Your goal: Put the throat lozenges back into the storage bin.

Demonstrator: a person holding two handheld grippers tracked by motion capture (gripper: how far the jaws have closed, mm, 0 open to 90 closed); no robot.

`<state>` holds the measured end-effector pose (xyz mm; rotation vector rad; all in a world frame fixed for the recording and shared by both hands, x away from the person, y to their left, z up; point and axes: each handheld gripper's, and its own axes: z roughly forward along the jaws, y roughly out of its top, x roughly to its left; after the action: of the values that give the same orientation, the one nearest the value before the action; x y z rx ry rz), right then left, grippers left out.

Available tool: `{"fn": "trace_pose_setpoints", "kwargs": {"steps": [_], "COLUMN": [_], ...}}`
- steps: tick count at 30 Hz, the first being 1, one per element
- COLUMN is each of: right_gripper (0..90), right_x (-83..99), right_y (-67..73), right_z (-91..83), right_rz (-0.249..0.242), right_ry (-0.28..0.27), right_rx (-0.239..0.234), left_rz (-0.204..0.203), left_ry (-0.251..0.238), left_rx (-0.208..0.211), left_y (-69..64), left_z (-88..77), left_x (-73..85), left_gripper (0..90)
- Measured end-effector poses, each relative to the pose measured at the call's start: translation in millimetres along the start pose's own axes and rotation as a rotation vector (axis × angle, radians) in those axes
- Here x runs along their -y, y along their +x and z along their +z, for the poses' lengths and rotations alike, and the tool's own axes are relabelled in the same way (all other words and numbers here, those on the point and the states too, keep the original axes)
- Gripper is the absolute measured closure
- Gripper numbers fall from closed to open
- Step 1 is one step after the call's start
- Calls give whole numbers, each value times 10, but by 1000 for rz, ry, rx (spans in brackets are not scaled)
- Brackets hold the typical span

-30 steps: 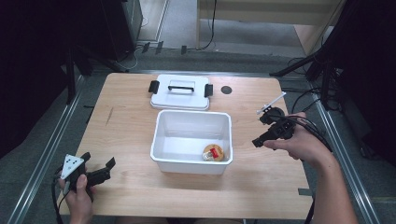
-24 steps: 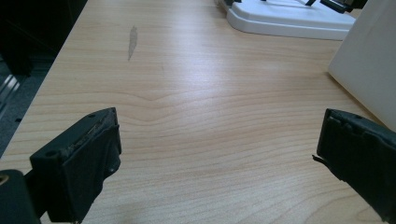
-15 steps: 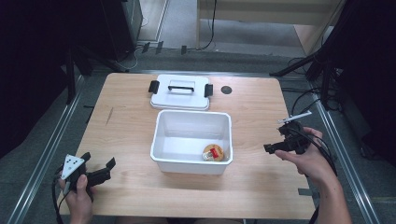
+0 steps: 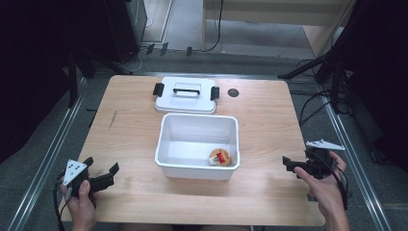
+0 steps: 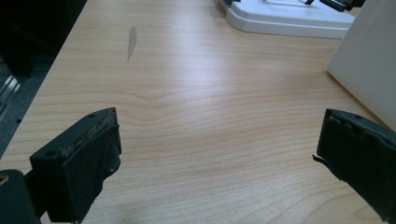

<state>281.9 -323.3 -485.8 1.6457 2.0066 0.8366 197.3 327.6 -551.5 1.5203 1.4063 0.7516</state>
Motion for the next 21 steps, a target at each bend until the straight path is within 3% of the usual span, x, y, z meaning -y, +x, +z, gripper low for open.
{"fn": "trace_pose_setpoints", "kwargs": {"steps": [10,16,21], "right_gripper": [0,0,0], "right_x": [523,729,861], "right_y": [-138,-187,-233], "right_z": [27,-5,-55], "right_rz": [49,65,78], "right_ry": [-125,-180,-220], "right_rx": [33,21,39], "left_rz": [0,-2,-4], "left_ry": [1,-1,1], "left_rx": [0,1,1], "left_y": [0,1,3], "left_z": [-4,-6,-4], "left_x": [1,2,1], "left_gripper": [1,1,1]}}
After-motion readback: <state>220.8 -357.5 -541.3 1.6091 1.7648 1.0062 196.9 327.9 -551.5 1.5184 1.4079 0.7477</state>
